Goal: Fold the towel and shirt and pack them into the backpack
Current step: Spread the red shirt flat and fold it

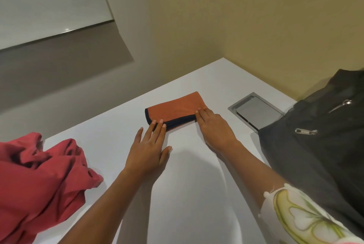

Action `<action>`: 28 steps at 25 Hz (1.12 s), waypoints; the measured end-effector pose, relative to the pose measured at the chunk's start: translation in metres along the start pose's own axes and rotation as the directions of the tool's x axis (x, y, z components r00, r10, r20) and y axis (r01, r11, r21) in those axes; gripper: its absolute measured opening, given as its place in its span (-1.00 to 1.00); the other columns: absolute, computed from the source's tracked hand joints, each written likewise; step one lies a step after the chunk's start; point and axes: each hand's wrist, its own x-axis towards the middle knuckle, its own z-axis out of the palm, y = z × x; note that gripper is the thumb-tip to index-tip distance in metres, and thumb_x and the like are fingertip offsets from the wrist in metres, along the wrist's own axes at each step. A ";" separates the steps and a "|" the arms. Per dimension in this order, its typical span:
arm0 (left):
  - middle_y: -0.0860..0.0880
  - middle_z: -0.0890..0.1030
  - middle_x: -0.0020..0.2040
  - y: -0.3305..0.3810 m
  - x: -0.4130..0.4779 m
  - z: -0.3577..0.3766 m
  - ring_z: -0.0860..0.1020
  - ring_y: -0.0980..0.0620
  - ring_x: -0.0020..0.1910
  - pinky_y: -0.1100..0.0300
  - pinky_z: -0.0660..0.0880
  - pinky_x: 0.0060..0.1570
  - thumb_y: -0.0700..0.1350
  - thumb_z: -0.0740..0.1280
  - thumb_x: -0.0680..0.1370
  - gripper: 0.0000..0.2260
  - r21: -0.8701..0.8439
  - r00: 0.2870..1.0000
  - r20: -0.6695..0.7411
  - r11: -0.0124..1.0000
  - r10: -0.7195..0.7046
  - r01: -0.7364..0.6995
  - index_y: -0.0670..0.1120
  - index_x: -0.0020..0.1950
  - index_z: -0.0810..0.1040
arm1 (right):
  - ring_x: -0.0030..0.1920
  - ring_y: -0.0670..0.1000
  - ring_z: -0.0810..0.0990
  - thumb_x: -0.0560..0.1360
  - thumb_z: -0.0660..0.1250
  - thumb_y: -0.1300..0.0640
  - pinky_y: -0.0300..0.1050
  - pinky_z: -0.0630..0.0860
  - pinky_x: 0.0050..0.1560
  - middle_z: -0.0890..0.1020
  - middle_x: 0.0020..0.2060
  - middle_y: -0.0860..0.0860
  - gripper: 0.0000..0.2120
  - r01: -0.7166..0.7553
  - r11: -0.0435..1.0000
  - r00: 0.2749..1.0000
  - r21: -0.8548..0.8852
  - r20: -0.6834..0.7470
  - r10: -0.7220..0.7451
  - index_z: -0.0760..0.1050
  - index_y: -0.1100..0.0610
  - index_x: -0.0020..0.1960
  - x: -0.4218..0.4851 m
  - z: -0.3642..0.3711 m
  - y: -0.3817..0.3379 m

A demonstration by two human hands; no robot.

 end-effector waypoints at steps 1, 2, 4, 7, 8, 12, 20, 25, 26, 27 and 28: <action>-0.02 -0.16 0.59 0.000 0.001 -0.002 -0.17 -0.02 0.57 -0.12 -0.09 0.53 0.29 -0.38 0.54 -0.29 0.012 0.999 0.036 1.000 0.001 -0.001 -0.07 0.58 -0.16 | 0.51 0.21 0.16 0.58 0.24 0.21 0.09 0.32 0.40 0.15 0.53 0.21 -0.37 -0.010 1.000 1.000 -0.006 0.017 0.010 0.03 0.29 0.55 -0.002 -0.003 -0.002; -0.02 -0.20 0.58 -0.002 0.001 -0.004 -0.20 -0.02 0.57 -0.12 -0.12 0.53 0.32 -0.45 0.49 -0.25 0.034 0.998 0.070 0.999 0.006 -0.009 -0.07 0.58 -0.21 | 0.54 0.21 0.09 0.60 0.21 0.19 0.09 0.22 0.46 0.09 0.55 0.21 -0.35 -0.026 1.000 0.999 -0.009 0.031 0.026 -0.04 0.27 0.56 -0.004 -0.008 -0.007; -0.04 -0.18 0.59 -0.008 -0.004 -0.008 -0.19 -0.02 0.57 -0.12 -0.13 0.53 0.34 -0.48 0.44 -0.19 0.073 0.996 0.093 0.997 0.009 -0.016 -0.08 0.58 -0.20 | 0.56 0.23 -0.03 0.60 0.21 0.14 0.11 0.06 0.51 0.01 0.56 0.22 -0.31 -0.062 0.998 0.997 0.010 0.048 0.062 -0.11 0.24 0.57 -0.010 -0.014 -0.018; -0.06 -0.11 0.60 -0.033 -0.030 -0.018 -0.14 -0.03 0.58 -0.11 -0.14 0.53 0.32 -0.42 0.47 -0.20 0.127 0.996 0.084 0.992 -0.029 0.018 -0.09 0.59 -0.12 | 0.56 0.24 -0.15 0.58 0.24 0.11 0.14 -0.05 0.52 -0.09 0.56 0.23 -0.25 -0.074 0.992 0.995 0.099 0.072 0.067 -0.14 0.22 0.58 -0.022 -0.023 -0.044; -0.07 -0.08 0.60 -0.044 -0.043 -0.022 -0.12 -0.04 0.58 -0.11 -0.15 0.52 0.31 -0.39 0.49 -0.22 0.155 0.996 0.074 0.987 -0.051 0.039 -0.10 0.59 -0.08 | 0.56 0.23 -0.17 0.57 0.26 0.12 0.13 -0.05 0.52 -0.10 0.56 0.23 -0.24 -0.060 0.991 0.996 0.116 0.076 0.051 -0.14 0.21 0.58 -0.025 -0.026 -0.055; -0.14 0.19 0.56 -0.095 -0.096 -0.051 0.13 -0.12 0.55 -0.20 0.00 0.50 0.27 -0.18 0.58 -0.31 0.221 0.987 -0.031 0.962 -0.160 0.163 -0.13 0.56 0.17 | 0.56 0.21 -0.17 0.56 0.27 0.10 0.10 -0.06 0.53 -0.09 0.56 0.23 -0.26 0.007 0.986 0.998 0.169 0.061 -0.017 -0.08 0.19 0.58 -0.029 -0.043 -0.109; -0.13 0.49 0.30 -0.179 -0.214 -0.092 0.45 -0.15 0.24 -0.11 0.22 0.30 0.41 0.18 0.43 -0.10 0.396 0.941 0.007 0.865 -0.339 0.308 -0.11 0.58 0.05 | 0.54 0.14 0.10 0.56 0.24 0.01 0.07 0.10 0.48 0.16 0.54 0.12 -0.33 0.248 0.822 0.962 0.513 -0.030 -0.271 0.05 0.08 0.58 -0.031 -0.104 -0.290; -0.06 0.56 0.21 -0.182 -0.286 -0.065 0.53 -0.08 0.10 0.00 0.39 0.16 0.06 0.44 0.44 -0.18 0.277 0.958 0.021 0.922 -0.287 0.270 -0.11 0.58 0.12 | 0.33 0.22 0.38 0.46 0.33 0.09 0.11 0.32 0.29 0.45 0.33 0.15 -0.30 0.174 0.904 0.960 0.391 0.137 -0.244 0.13 0.05 0.54 -0.050 -0.107 -0.367; -0.08 0.61 0.10 -0.177 -0.301 -0.055 0.56 -0.09 -0.01 -0.01 0.45 0.08 0.01 0.53 0.36 -0.22 0.261 0.961 0.014 0.929 -0.275 0.262 -0.13 0.51 0.30 | 0.27 0.22 0.44 0.45 0.32 0.11 0.09 0.35 0.26 0.51 0.24 0.15 -0.41 0.167 0.915 0.956 0.366 0.167 -0.241 0.27 0.09 0.46 -0.059 -0.106 -0.374; -0.10 0.63 -0.06 -0.172 -0.317 -0.043 0.57 -0.10 -0.16 0.01 0.50 -0.06 -0.07 0.61 0.25 -0.28 0.248 0.968 -0.070 0.935 -0.243 0.253 -0.15 0.37 0.49 | 0.17 0.21 0.51 0.44 0.30 0.12 0.06 0.40 0.21 0.57 0.14 0.14 -0.55 0.170 0.917 0.956 0.360 0.167 -0.243 0.40 0.12 0.33 -0.070 -0.105 -0.380; -0.10 0.62 -0.19 -0.167 -0.332 -0.030 0.54 -0.09 -0.28 0.04 0.52 -0.18 -0.15 0.63 0.18 -0.36 0.219 0.961 -0.177 0.943 -0.212 0.249 -0.16 0.24 0.60 | 0.07 0.20 0.56 0.43 0.28 0.12 0.03 0.46 0.16 0.61 0.05 0.13 -0.67 0.174 0.911 0.958 0.374 0.148 -0.244 0.48 0.14 0.18 -0.083 -0.104 -0.384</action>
